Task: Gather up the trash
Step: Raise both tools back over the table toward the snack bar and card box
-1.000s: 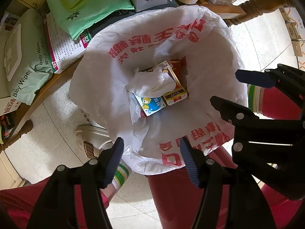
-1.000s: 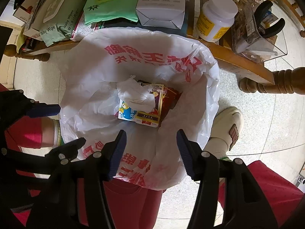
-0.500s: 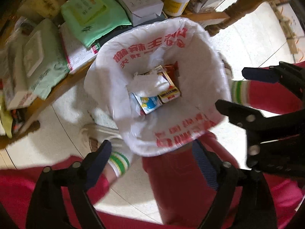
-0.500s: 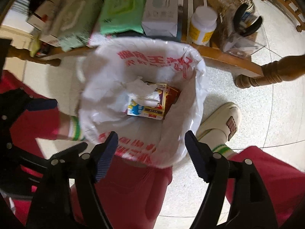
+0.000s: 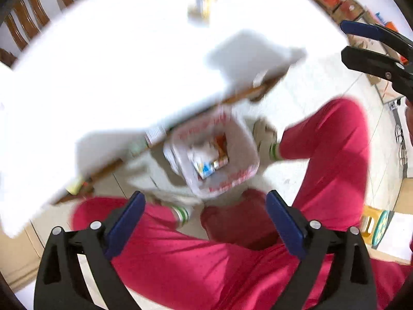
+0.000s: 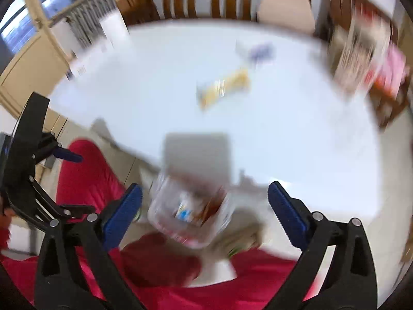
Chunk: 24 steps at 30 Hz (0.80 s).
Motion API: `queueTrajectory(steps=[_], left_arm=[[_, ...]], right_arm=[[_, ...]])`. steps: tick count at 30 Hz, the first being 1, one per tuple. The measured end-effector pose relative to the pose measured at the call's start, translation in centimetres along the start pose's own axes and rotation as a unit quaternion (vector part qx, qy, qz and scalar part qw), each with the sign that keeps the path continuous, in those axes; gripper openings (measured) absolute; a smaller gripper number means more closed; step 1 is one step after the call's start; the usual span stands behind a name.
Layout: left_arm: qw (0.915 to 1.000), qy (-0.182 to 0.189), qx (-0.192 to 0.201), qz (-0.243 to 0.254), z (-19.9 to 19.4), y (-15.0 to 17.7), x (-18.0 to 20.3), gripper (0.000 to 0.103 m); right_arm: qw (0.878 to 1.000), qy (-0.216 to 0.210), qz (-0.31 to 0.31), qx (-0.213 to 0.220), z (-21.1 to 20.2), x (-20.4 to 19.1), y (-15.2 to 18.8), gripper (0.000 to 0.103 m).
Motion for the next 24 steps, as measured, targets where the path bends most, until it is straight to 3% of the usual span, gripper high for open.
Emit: queueTrajectory(steps=[4,10,24], left_arm=[[0.9978,-0.038,0.053,0.011,-7.5,-4.8,-0.6,0.095],[0.9966,-0.027,0.072,0.029,-13.5,-9.9,0.9,0.095],[0.9922,-0.05,0.073,0.088,-14.6,-18.0,2.1,0.095]], right_arm=[[0.999,-0.014,-0.034,0.039,-5.4,0.7,-6.3,0.096],[0.996,-0.009,-0.053,0.071,-9.3,3.6,-13.6,0.096],[0.996,-0.004,-0.049,0.076,-7.0,10.7,-23.2,0.096]])
Point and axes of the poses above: each gripper's, at about its wrist camera, not at the fingertips, and z roughly the way its jaws point, x to its right, y to its underside, the point moved 7 cm from there along z, roughly the way its jaws point, and after that the axes turned 4 degrees about -y, right-handed, at the moved point
